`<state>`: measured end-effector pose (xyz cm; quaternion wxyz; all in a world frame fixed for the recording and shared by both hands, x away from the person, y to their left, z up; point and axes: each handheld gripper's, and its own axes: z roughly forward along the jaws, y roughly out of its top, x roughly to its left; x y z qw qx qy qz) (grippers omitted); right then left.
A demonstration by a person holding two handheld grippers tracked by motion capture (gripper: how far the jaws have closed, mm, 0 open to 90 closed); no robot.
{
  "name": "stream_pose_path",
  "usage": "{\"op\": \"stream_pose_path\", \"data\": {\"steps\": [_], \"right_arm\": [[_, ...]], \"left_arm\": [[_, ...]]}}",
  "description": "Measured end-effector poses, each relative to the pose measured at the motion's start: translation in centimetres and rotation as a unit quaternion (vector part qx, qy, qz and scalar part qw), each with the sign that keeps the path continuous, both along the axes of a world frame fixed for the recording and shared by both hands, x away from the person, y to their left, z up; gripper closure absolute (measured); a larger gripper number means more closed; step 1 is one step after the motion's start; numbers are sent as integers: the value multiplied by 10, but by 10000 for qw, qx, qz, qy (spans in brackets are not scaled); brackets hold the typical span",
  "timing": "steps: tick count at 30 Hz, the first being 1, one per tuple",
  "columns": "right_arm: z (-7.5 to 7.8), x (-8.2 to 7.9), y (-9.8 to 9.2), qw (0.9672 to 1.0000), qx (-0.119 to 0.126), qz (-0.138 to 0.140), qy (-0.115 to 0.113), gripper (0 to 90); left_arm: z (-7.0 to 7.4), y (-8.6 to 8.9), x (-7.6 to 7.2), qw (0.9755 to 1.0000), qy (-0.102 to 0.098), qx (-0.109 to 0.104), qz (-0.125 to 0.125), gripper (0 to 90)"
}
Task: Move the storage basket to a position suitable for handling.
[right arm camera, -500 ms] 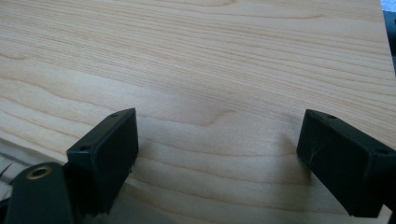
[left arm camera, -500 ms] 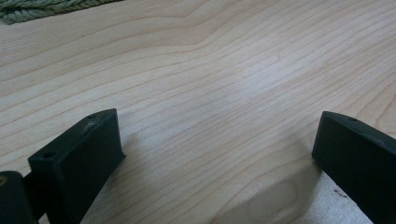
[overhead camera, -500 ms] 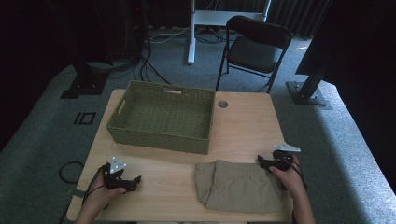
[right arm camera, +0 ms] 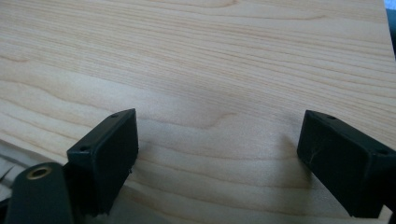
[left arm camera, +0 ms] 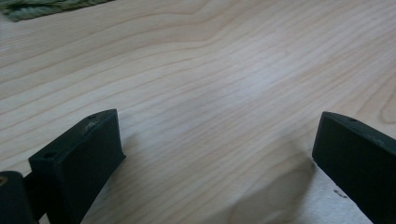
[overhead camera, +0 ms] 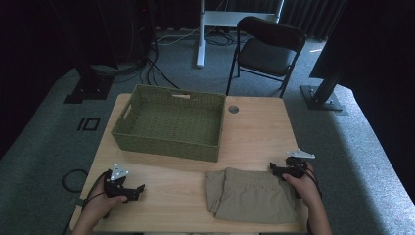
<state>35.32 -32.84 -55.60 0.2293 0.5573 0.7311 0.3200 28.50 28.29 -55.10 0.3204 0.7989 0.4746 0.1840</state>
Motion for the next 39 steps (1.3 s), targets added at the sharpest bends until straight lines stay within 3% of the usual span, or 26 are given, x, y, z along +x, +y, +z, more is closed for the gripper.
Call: {"op": "stream_pose_path", "data": {"steps": [7, 18, 26, 30, 39], "right_arm": [[5, 5, 1, 10000, 23, -2, 10, 121], [28, 13, 14, 9996, 99, 112, -236, 121], [35, 13, 29, 9990, 160, 260, -322, 122], [42, 10, 40, 9977, 356, 437, -376, 126], [67, 6, 73, 9930, 485, 871, -626, 125]], "left_arm": [[2, 9, 5, 9999, -7, -45, 133, 30], [11, 21, 12, 9995, -105, -152, 269, 30], [22, 25, 18, 9993, -197, -246, 212, 30], [26, 25, 21, 9993, -213, -254, 155, 30], [44, 26, 32, 9989, -333, -316, 126, 30]]}}
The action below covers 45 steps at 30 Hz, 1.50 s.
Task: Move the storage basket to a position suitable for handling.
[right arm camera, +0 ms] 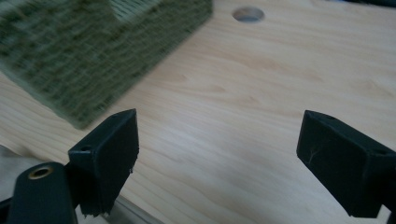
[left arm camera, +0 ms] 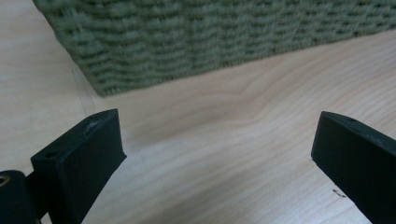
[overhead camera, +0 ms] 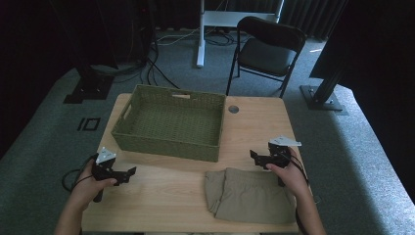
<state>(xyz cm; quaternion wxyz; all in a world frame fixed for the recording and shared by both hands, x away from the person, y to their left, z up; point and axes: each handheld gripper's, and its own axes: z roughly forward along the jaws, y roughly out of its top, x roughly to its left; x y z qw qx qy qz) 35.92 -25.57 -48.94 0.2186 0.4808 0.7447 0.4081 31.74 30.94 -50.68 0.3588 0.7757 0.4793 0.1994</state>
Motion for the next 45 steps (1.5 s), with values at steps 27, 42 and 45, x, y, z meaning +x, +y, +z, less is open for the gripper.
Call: {"op": "stream_pose_path", "data": {"steps": [27, 42, 45], "right_arm": [[33, 7, 77, 9970, 221, 681, -279, 125], [38, 22, 110, 9962, 258, 749, -356, 128], [38, 23, 114, 9964, 229, 728, -358, 135]], "left_arm": [[57, 15, 29, 9977, -613, -248, 142, 30], [70, 18, 69, 9946, -779, -522, 440, 79], [66, 21, 77, 9935, -880, -481, 538, 124]]}}
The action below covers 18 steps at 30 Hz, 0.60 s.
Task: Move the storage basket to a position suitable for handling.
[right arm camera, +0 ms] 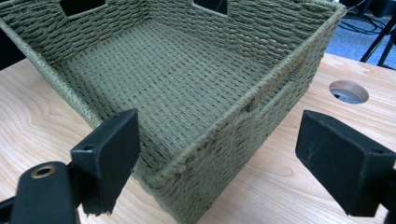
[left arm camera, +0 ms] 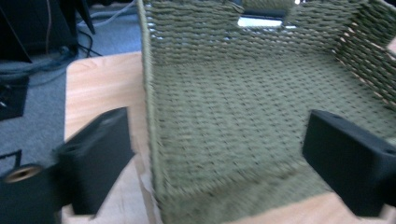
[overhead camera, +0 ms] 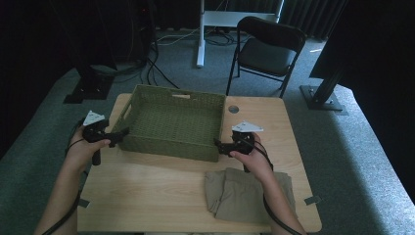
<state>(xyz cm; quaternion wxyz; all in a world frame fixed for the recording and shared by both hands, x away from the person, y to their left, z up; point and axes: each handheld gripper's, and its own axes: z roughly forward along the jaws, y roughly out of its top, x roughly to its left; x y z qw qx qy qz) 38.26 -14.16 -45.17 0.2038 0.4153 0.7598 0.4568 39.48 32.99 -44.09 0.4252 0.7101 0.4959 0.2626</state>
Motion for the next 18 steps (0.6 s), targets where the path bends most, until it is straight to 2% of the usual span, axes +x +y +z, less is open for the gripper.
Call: {"op": "stream_pose_path", "data": {"steps": [6, 8, 10, 11, 12, 14, 15, 17, 18], "right_arm": [[-4, 2, 6, 10000, -84, -2, 13, 154], [-6, 3, 7, 10000, -60, -40, 46, 174], [-7, 4, 7, 9998, -132, -79, 86, 228], [-7, 4, 8, 9998, -148, -92, 101, 236], [-8, 5, 8, 9998, -139, -85, 112, 240], [-9, 6, 10, 9998, -141, -90, 130, 280], [-9, 6, 10, 9997, -197, -92, 130, 304], [-9, 6, 12, 9993, -346, -108, 94, 335], [-9, 6, 13, 9993, -360, -105, 91, 362]], "left_arm": [[-10, 8, 12, 9989, 20, 176, 428, 245], [-11, 10, 15, 9981, 30, 280, 547, 350], [-12, 11, 17, 9974, 138, 408, 576, 426], [-13, 11, 19, 9970, 193, 445, 602, 492], [-15, 10, 20, 9967, 241, 497, 591, 496], [-18, 9, 22, 9958, 307, 676, 545, 580], [-20, 8, 22, 9954, 336, 714, 546, 580], [-22, 7, 23, 9961, 400, 581, 537, 650], [-22, 6, 23, 9961, 391, 584, 530, 664]]}}
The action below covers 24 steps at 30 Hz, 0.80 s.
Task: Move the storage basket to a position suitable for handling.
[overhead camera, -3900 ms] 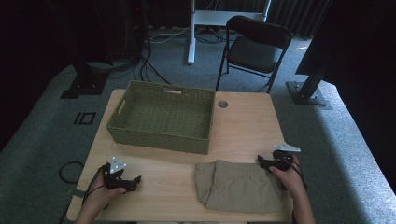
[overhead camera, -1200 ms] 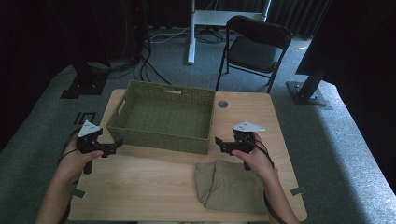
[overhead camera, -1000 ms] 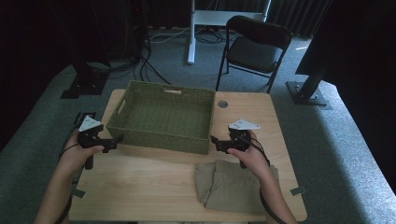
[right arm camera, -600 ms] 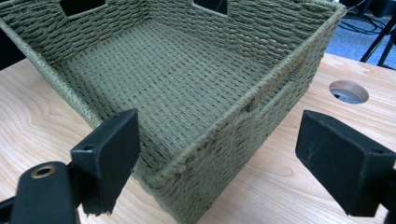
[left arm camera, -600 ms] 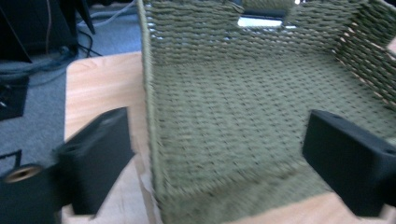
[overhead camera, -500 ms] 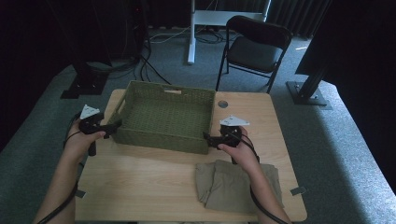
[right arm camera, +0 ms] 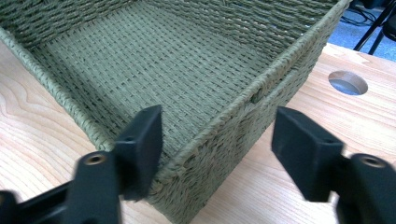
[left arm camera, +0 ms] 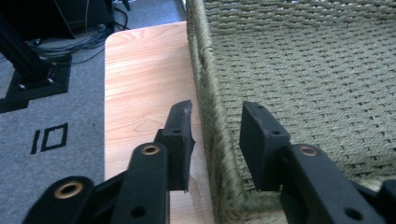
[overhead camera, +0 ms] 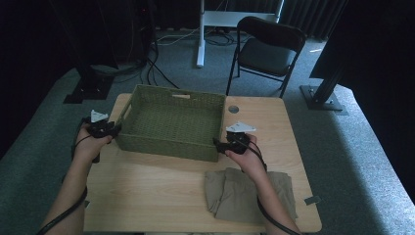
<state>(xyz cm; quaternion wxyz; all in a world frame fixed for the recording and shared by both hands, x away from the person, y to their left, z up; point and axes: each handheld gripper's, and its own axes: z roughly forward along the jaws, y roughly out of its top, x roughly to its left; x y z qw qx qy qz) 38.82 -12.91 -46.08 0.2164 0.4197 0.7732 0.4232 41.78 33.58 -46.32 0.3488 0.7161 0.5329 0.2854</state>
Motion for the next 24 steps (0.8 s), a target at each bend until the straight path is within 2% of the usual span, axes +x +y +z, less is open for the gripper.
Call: {"op": "stream_pose_path", "data": {"steps": [2, 5, 9, 14, 20, 24], "right_arm": [[-1, 0, 1, 10000, -10, -27, -3, 380], [-1, -2, 5, 9999, 38, -74, 70, 480], [0, -4, 12, 9998, -136, -123, -2, 553], [0, -5, 14, 9996, -153, -225, 51, 565], [1, -5, 14, 9993, -202, -312, 76, 594], [0, -4, 11, 9990, -73, -425, 145, 627]], "left_arm": [[0, -2, 1, 10000, 39, -13, 16, 718], [0, -4, 0, 9998, 85, -130, 91, 763], [-1, -5, -2, 9996, 58, -194, 206, 782], [-2, -7, -5, 9992, -14, -220, 328, 791], [0, -10, -17, 9992, 106, -87, 370, 805], [-1, -11, -27, 9990, 95, -211, 385, 805]]}}
